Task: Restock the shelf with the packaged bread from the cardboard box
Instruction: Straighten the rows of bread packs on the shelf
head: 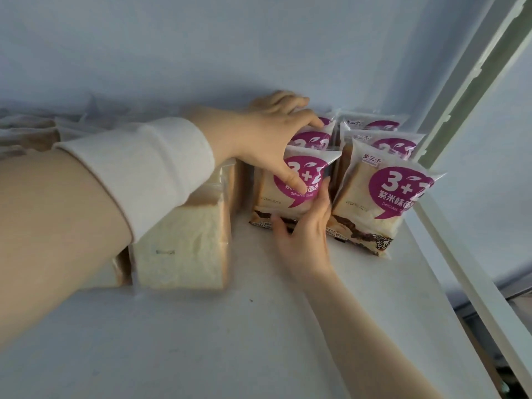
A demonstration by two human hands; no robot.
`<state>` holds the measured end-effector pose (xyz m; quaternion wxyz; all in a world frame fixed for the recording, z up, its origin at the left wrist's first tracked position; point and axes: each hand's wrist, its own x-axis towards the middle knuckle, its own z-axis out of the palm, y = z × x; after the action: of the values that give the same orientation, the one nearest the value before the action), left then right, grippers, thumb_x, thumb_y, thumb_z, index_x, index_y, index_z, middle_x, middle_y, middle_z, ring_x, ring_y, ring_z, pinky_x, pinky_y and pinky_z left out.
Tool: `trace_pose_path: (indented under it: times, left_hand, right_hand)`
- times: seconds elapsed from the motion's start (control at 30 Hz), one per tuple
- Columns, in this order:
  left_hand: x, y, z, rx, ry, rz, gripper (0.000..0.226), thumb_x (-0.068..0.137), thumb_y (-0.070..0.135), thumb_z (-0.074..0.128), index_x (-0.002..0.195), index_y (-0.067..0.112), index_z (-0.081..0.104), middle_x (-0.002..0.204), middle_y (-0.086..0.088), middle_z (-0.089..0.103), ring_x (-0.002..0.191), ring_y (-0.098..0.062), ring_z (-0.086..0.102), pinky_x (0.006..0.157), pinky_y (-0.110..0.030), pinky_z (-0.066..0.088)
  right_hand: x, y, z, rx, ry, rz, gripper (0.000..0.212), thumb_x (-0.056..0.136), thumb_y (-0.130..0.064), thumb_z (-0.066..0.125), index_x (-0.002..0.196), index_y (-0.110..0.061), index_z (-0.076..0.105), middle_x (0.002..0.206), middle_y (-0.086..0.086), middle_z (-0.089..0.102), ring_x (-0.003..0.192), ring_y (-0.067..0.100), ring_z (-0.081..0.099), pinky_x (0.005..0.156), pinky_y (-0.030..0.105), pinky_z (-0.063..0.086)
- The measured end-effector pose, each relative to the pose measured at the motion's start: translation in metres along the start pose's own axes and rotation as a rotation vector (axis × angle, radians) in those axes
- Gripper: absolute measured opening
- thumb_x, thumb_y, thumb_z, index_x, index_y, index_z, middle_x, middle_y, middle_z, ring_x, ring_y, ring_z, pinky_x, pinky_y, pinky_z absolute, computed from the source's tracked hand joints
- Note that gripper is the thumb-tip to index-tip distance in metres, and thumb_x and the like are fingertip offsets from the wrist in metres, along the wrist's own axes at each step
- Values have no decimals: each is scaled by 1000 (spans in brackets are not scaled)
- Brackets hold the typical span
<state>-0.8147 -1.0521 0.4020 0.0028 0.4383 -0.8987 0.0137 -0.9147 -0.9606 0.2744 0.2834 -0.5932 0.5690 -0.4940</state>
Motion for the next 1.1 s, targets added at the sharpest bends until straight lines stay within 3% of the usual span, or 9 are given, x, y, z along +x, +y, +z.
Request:
trace_pose_path:
  times: [0.1,0.23,0.4,0.53,0.67,0.77,0.87,1.0,1.1]
  left_hand:
    - [-3,-2,-1,40,19,24,117,36,84,48,138,30,28,139,-3,32,131,-23,23,107,-46,23]
    - [-7,-14,-1,42,49,27,112,35,87,40,135,36,31,133,-1,34,128,-22,26,101,-44,24]
    - [-6,-16,5,56,46,51,101,51,79,59,136,35,27,137,-2,30,130,-23,22,102,-43,21]
    - [-8,-13,-3,80,-30,32,107,46,83,53,137,35,23,139,-2,28,132,-23,20,105,-44,19]
    - [-4,7,-21,59,3,49,125,34,91,33,141,29,18,147,-7,25,136,-29,20,106,-51,24]
    - [14,33,-28,23,146,202,119,45,89,35,144,24,21,151,-9,25,138,-29,21,108,-51,24]
    - [39,60,-22,5,60,238,115,50,83,41,146,24,17,153,-6,22,140,-27,20,110,-48,21]
    - [62,56,-4,33,-16,179,111,55,81,44,147,27,13,155,-4,18,141,-25,16,113,-45,16]
    - [62,46,1,42,23,176,115,53,83,40,147,20,18,154,-3,22,139,-23,20,112,-42,17]
  right_hand:
    - [10,-5,2,65,-69,40,89,83,-11,65,146,-3,2,152,11,14,143,23,13,117,41,17]
    - [11,-3,6,108,-117,40,83,82,-7,65,144,-4,10,145,14,30,136,26,33,110,45,32]
    - [14,-8,3,122,-154,95,85,83,-9,65,145,-8,6,144,12,32,135,22,33,110,43,34]
    - [6,-23,-20,2,-262,77,83,80,-17,69,145,-17,18,141,2,41,128,10,41,107,29,38]
    - [-35,-23,-73,-157,154,-127,61,78,-32,70,132,-25,45,121,-6,53,101,-4,55,87,11,46]
    - [-45,-3,-104,-189,392,-11,81,71,-45,66,141,-28,30,137,-6,37,115,1,45,92,12,41]
    - [-16,17,-112,-161,225,215,99,76,-34,68,148,-24,1,154,0,18,139,18,27,112,39,31]
    - [20,38,-119,1,-91,111,57,85,-19,62,128,-36,29,116,-2,59,99,-7,59,81,11,49]
    - [40,46,-124,108,-266,124,59,85,-10,62,122,-39,25,125,0,52,116,9,53,94,30,49]
